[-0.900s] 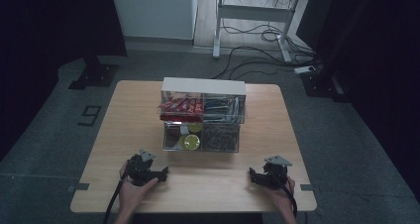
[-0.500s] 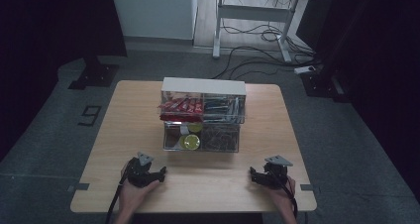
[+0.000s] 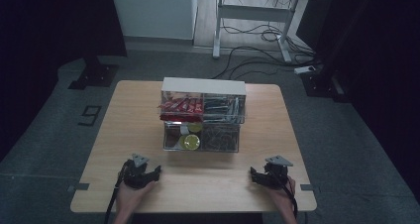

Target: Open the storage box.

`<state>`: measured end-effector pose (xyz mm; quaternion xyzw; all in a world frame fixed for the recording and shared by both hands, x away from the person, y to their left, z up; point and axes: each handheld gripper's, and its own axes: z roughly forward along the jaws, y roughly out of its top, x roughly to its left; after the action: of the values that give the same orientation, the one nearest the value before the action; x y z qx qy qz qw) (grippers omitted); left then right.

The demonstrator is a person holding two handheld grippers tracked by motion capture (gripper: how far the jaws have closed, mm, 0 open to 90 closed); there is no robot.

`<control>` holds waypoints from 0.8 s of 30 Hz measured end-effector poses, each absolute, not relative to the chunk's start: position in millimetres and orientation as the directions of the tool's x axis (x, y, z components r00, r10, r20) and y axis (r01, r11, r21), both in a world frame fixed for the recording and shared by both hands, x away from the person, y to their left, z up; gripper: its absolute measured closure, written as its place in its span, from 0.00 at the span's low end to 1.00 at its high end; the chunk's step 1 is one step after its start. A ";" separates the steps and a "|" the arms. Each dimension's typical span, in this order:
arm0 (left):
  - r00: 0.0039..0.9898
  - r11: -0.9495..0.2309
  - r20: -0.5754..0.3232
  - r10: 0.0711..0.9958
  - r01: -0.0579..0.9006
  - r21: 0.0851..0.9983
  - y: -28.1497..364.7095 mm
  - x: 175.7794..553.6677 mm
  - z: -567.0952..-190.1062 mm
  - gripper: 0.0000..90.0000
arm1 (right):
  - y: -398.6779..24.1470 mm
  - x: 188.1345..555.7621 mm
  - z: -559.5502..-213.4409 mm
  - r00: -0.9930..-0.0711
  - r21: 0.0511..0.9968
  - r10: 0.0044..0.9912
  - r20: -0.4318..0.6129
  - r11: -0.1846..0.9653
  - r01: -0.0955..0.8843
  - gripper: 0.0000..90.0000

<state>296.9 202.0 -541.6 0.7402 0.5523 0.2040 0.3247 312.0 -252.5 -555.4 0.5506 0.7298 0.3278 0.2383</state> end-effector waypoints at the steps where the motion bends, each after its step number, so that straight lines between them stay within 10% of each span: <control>1: 0.309 -0.173 -0.066 0.949 0.683 0.710 202.7 296.3 -539.9 0.43 | -252.7 312.1 -555.3 -0.281 0.741 0.960 0.013 0.179 0.647 0.16; 14: 0.349 -0.067 -0.202 0.915 0.626 0.777 215.9 281.6 -519.8 0.83 | -254.8 313.4 -555.4 -0.285 0.742 0.959 0.014 0.180 0.645 0.17; 24: 0.385 -0.046 -0.214 0.898 0.565 0.824 218.8 273.5 -500.0 0.96 | -255.1 313.4 -555.3 -0.281 0.744 0.960 0.014 0.178 0.645 0.18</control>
<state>273.5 218.8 -500.0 0.6994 0.5228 0.1845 0.4511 313.4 -255.1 -555.3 0.5499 0.7293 0.3295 0.2390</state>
